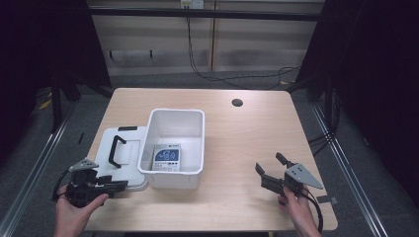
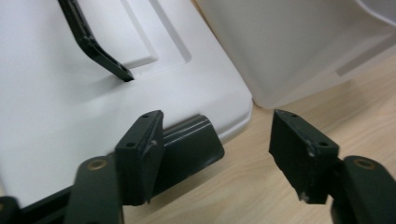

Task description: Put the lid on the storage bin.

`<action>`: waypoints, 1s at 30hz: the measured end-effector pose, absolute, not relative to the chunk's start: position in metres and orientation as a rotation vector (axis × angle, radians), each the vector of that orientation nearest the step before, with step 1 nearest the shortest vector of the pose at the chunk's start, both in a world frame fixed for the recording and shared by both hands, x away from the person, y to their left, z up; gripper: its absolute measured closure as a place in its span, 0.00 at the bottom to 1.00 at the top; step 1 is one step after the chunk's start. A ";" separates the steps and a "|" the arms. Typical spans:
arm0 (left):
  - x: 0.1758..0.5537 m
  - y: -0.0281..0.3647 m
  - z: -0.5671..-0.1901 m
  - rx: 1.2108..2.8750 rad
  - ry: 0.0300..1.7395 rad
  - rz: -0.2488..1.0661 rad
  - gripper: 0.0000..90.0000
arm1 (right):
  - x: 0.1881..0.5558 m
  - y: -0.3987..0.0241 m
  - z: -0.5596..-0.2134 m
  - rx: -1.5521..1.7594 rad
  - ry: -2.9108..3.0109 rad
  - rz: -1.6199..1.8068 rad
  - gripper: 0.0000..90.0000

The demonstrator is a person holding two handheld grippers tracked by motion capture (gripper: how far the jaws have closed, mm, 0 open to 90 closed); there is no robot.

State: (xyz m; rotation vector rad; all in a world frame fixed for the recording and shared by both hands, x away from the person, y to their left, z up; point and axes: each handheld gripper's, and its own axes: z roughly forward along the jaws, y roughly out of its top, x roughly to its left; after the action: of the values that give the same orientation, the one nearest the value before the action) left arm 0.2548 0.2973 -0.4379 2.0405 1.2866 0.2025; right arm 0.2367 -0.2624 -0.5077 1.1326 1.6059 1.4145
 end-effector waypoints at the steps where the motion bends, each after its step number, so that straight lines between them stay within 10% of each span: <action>1: 0.255 0.297 -0.438 2.039 1.297 0.203 0.42 | 0.237 -0.262 -0.508 1.134 1.606 1.415 0.14; 30: 0.286 0.313 -0.393 1.971 1.358 0.059 0.41 | 0.234 -0.261 -0.508 1.074 1.612 1.421 0.14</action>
State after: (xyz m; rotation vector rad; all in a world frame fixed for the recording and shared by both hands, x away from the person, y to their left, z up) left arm 0.2858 0.3129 -0.3932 1.9711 1.3583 0.0588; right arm 0.2337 -0.2611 -0.5082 1.0740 1.6119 1.4212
